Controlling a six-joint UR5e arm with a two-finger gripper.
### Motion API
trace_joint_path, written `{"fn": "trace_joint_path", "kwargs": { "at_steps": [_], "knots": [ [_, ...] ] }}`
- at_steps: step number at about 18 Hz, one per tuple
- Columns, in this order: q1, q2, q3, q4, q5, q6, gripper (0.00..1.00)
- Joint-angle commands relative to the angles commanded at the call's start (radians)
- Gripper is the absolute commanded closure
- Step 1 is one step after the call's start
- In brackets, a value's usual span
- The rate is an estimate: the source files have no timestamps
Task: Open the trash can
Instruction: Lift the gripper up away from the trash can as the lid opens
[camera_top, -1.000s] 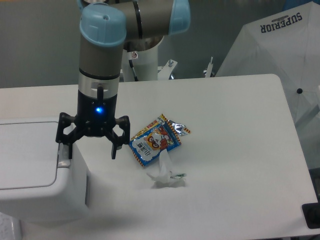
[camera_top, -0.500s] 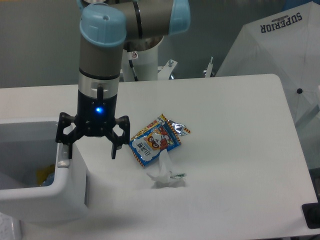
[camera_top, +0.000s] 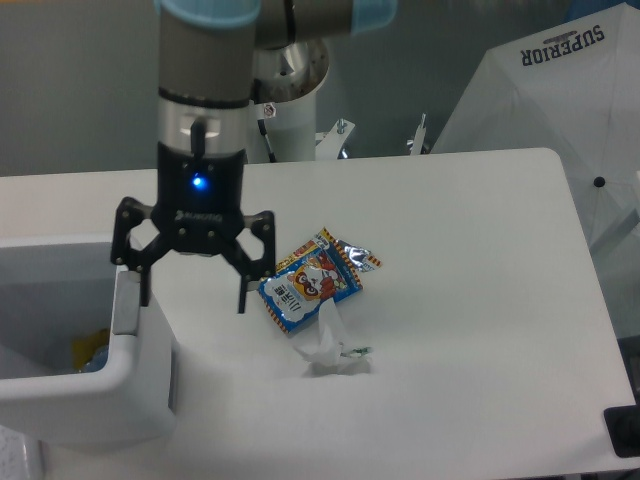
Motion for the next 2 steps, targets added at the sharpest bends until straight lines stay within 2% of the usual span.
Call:
{"fn": "trace_joint_path", "kwargs": {
  "at_steps": [2],
  "knots": [
    [0.0, -0.002, 0.0, 0.0, 0.045, -0.001, 0.0]
  ]
}}
